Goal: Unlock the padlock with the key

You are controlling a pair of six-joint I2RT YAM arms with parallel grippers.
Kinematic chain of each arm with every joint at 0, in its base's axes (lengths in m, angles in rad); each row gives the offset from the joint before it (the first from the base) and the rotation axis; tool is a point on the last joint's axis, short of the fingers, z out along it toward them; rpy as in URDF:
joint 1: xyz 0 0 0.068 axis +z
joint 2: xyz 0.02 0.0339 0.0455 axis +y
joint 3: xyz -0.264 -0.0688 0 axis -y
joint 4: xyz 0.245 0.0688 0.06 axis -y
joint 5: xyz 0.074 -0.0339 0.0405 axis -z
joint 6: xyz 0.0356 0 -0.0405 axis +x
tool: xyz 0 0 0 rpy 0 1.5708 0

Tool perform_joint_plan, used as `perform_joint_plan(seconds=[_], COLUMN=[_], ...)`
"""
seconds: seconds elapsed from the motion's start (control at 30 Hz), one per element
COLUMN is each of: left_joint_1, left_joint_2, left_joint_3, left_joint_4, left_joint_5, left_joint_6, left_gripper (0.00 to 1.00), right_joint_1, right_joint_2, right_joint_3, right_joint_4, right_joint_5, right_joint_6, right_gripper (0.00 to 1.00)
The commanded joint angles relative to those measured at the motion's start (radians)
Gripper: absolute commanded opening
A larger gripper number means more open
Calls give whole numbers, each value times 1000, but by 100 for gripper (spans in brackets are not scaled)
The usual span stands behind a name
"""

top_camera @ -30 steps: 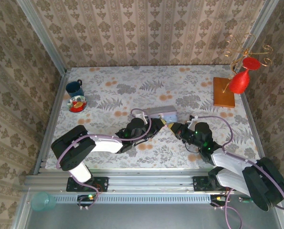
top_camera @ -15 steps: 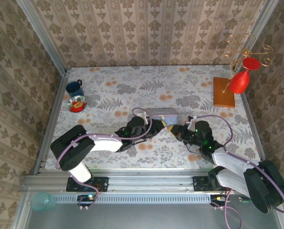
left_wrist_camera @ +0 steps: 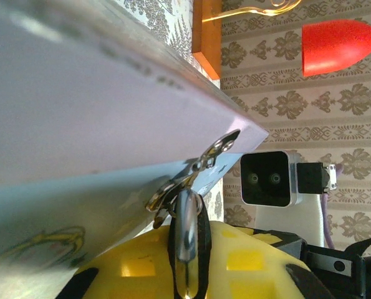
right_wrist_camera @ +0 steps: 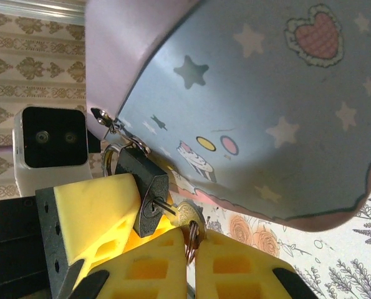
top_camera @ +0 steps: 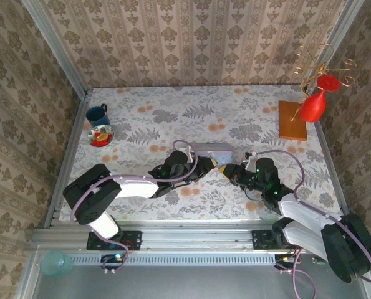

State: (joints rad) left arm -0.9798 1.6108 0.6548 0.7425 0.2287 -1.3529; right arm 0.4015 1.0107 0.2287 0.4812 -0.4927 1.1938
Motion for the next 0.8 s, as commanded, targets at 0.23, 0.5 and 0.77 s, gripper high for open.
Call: perform_joint_plan(seconds=[0.23, 0.5, 0.77], left_joint_1=[-30, -12, 4], left_joint_2=[-49, -53, -82], left_joint_3=[14, -1, -12], left_joint_4=[42, 35, -13], left_joint_5=[202, 207, 202], left_joint_6=[45, 50, 79], left_gripper=[0, 0, 0], right_joint_1=[-2, -23, -53], right_joint_2=[-50, -88, -123], right_joint_3=[20, 13, 2], right_joint_4=[47, 3, -23], right_joint_5=[-61, -64, -75], right_joint_6=[-39, -48, -45], right_gripper=[19, 22, 26])
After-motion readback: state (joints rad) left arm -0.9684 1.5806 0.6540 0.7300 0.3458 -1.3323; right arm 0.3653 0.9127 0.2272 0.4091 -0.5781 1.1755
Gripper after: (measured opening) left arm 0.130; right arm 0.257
